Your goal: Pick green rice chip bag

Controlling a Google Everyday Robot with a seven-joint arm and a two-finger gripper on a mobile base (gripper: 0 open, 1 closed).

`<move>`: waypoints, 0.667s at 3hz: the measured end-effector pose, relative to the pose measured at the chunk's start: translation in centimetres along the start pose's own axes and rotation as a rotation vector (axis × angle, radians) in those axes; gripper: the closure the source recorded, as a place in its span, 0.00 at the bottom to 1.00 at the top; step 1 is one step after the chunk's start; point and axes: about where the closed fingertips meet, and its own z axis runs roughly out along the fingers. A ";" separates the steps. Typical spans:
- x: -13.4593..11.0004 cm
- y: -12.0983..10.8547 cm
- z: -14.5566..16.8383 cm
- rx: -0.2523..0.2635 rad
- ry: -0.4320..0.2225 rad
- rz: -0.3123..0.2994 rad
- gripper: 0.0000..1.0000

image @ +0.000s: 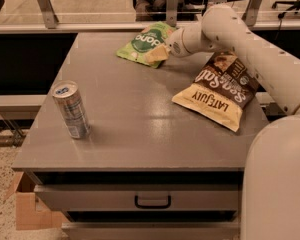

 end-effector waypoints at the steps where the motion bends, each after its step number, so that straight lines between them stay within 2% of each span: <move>1: 0.7 0.3 0.7 -0.009 0.032 0.002 0.60; 2: 0.5 0.3 0.6 -0.009 0.032 0.002 0.92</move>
Offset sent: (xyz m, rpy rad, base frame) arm -0.0065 0.0020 -0.0054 -0.0674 0.0246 -0.0265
